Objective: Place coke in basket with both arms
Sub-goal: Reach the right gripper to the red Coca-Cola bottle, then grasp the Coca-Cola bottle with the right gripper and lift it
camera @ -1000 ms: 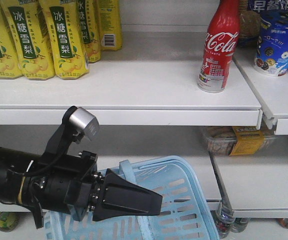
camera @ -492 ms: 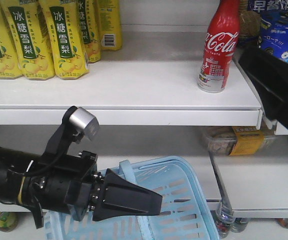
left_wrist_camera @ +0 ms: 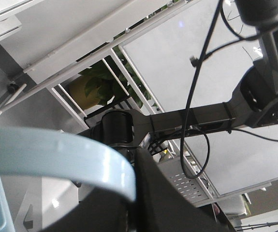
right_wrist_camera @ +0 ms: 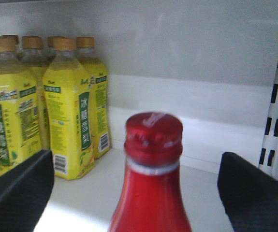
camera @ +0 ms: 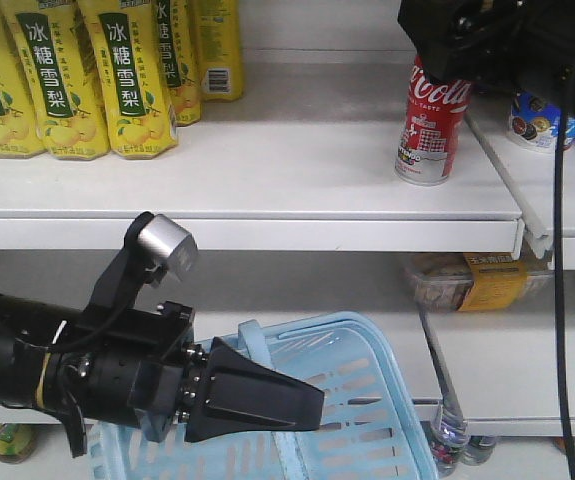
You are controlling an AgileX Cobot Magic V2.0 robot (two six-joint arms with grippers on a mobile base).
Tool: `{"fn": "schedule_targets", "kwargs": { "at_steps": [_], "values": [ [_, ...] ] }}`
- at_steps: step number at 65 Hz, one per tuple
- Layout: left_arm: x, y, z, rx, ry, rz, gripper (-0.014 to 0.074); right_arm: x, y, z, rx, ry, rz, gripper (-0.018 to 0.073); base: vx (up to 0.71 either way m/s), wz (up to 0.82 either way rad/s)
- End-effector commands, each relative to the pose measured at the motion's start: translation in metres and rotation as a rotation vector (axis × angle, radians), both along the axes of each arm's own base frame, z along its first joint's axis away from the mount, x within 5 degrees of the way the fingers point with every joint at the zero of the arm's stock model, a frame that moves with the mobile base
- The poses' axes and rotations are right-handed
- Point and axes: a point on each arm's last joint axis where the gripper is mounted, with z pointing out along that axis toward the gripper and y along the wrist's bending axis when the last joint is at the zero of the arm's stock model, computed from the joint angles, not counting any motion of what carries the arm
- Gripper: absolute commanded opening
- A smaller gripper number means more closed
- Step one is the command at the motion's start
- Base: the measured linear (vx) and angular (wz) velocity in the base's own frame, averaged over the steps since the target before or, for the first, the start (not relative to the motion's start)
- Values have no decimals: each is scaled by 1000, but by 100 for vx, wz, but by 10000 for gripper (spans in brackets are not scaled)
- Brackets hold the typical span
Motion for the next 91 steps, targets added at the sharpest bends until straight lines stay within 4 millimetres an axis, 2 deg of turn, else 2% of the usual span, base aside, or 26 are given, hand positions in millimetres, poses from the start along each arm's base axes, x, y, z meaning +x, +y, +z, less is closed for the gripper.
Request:
{"fn": "schedule_targets", "kwargs": {
  "at_steps": [1,8,17,22,28,36,39,43,50,59,73,91],
  "values": [
    [-12,1,28,-164,-7,-97,-6,4,2,24,28,-77,21,605,0,0],
    [-12,1,28,-164,-7,-97,-6,6,3,26,51,-70,23,479,0,0],
    [-12,1,28,-164,-7,-97,-6,3,0,28,47,-70,3,183,0,0],
    [-12,1,28,-164,-7,-97,-6,-2,-2,32,45,-76,-9,-17,0,0],
    [-12,1,28,-164,-7,-97,-6,-17,0,42,62,-106,13,-12,0,0],
    [-12,1,28,-164,-7,-97,-6,-58,9,58,35,-183,86,-9,0,0],
    [-12,1,28,-164,-7,-97,-6,-72,13,57,30,-188,118,-8,0,0],
    [-12,1,28,-164,-7,-97,-6,-90,13,54,24,-184,130,-6,0,0],
    [-12,1,28,-164,-7,-97,-6,-112,16,34,42,-119,159,-5,0,0],
    [-12,1,28,-164,-7,-97,-6,-135,29,11,50,-77,300,-5,0,0],
    [-12,1,28,-164,-7,-97,-6,-143,53,-29,1,45,412,-5,0,0],
    [-12,1,28,-164,-7,-97,-6,-131,61,-65,-16,209,370,-3,0,0]
  ]
}}
